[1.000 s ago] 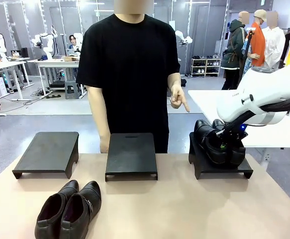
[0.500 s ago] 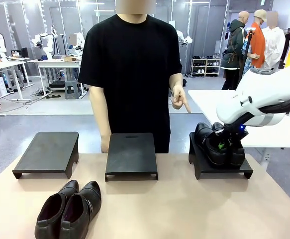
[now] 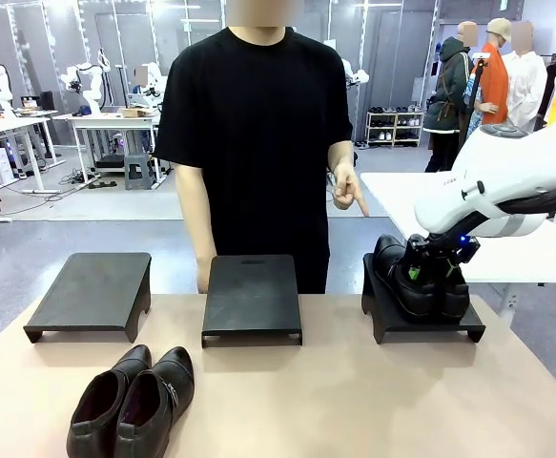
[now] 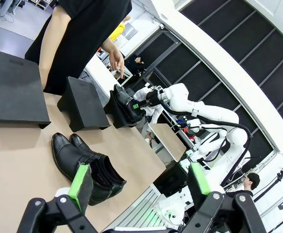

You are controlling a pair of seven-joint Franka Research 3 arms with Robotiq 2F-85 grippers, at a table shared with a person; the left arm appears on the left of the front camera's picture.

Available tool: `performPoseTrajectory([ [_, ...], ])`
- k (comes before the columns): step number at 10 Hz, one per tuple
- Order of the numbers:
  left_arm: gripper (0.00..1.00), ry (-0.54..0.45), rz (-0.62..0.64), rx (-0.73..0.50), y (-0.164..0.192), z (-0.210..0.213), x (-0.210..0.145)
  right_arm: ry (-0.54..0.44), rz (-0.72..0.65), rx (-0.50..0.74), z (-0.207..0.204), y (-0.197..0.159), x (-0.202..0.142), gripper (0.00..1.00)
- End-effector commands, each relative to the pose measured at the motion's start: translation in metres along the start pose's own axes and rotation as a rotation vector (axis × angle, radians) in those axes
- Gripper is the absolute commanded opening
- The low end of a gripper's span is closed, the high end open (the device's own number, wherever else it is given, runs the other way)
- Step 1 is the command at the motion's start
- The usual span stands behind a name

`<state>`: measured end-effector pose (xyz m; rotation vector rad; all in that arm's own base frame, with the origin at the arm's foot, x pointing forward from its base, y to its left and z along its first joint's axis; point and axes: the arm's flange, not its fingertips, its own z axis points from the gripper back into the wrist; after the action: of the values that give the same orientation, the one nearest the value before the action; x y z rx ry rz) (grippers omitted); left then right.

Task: Place the shoes on the stand as instructed by the person.
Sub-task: Pick up one pair of Shoes and place it on the Shoes Stand indicated by the person, then pick up another pair of Shoes and place it on the Shoes Stand indicated by the person.

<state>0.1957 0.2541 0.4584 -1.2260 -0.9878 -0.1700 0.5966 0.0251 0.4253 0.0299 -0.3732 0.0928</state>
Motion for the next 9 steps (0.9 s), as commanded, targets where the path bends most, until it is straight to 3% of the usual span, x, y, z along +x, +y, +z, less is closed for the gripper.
performPoseTrajectory([
  [1, 1.0, -0.004, -0.008, -0.014, -0.0005, 0.0015, 0.0006, -0.025, -0.03, -0.018, 0.0027, 0.0036, -0.007, 1.0],
  [3, 1.0, -0.004, -0.008, -0.014, -0.0005, 0.0015, 0.0006, -0.045, -0.069, -0.011, 0.0085, 0.0025, -0.0061, 1.0],
  [4, 1.0, -0.004, -0.008, -0.014, -0.0005, 0.0015, 0.0006, -0.007, -0.002, -0.001, 0.0032, 0.0001, 0.0, 1.0],
  [9, 1.0, -0.004, -0.008, -0.014, -0.0005, 0.0015, 0.0006, -0.007, -0.002, -0.001, 0.0032, 0.0001, 0.0, 1.0],
])
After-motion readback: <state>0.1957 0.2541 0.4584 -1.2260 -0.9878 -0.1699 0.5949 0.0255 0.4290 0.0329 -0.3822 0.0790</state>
